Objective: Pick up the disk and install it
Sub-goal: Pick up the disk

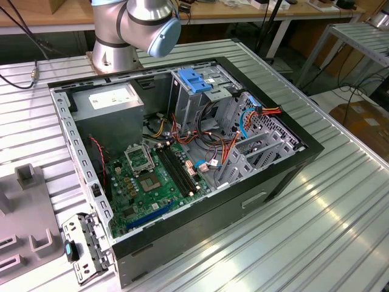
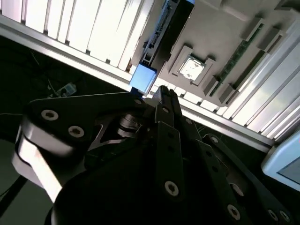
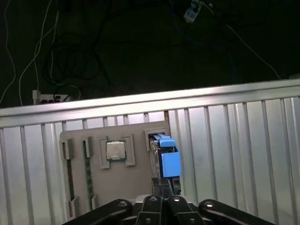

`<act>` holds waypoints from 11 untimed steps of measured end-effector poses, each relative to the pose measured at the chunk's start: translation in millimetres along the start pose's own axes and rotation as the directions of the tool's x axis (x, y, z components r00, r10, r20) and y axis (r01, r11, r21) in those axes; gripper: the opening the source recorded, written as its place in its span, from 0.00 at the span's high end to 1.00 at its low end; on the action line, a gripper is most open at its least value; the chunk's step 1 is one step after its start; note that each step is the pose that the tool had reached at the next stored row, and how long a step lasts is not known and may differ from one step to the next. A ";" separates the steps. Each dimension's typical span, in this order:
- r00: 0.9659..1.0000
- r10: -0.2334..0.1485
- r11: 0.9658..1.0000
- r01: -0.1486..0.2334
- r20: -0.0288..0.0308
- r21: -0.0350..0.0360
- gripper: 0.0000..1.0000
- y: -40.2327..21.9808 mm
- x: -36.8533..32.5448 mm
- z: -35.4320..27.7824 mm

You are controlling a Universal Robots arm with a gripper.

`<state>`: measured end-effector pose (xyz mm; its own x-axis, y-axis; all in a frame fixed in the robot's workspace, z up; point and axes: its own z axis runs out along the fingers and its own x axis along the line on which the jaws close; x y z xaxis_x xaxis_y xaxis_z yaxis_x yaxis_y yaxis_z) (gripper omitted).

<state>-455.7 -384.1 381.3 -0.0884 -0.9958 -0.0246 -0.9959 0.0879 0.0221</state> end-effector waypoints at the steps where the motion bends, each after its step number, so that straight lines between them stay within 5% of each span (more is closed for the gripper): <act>1: 1.000 -0.018 1.000 0.018 0.000 0.002 0.76 0.2 -1.2 1.6; 6: 1.000 -0.019 1.000 0.019 0.000 0.003 0.52 0.1 -3.4 9.9; 11: 1.000 -0.023 1.000 0.023 0.000 0.003 0.40 1.8 -3.1 22.6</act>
<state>-457.6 -380.3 358.8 -0.0658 -0.9975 -0.0246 -0.9977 0.0653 0.0190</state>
